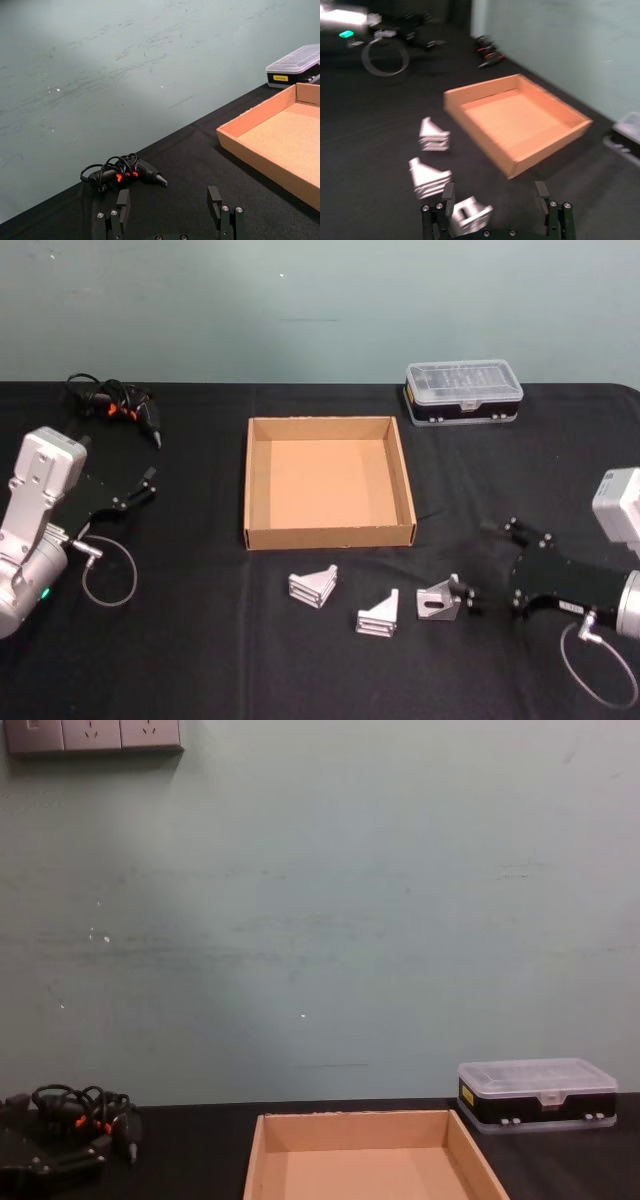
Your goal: Use one hand to pick up the angle iron from the table and place it into the box.
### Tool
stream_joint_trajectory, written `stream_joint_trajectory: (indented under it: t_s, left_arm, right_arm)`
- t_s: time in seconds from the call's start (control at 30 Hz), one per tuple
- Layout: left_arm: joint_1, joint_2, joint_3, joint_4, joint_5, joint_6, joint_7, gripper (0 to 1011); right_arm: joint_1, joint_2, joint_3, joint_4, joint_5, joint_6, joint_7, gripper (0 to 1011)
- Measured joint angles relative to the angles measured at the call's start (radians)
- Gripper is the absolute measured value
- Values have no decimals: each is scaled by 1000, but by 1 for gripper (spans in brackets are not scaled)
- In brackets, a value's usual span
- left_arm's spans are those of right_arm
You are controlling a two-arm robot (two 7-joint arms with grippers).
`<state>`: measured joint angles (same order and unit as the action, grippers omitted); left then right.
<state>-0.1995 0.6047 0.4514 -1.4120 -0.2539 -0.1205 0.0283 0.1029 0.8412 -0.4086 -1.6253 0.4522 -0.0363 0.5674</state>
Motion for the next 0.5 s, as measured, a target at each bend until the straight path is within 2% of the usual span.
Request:
stream_joint_trajectory:
  t_s: [0.13, 0.5]
  left_arm:
    - [0, 0, 0, 0, 0, 0, 0, 1011]
    - [0, 0, 0, 0, 0, 0, 0, 1011]
  right_arm:
    - [24, 8, -26, 22, -18, 0, 86, 1002]
    - [98, -16, -73, 112, -57, -6, 216, 1002]
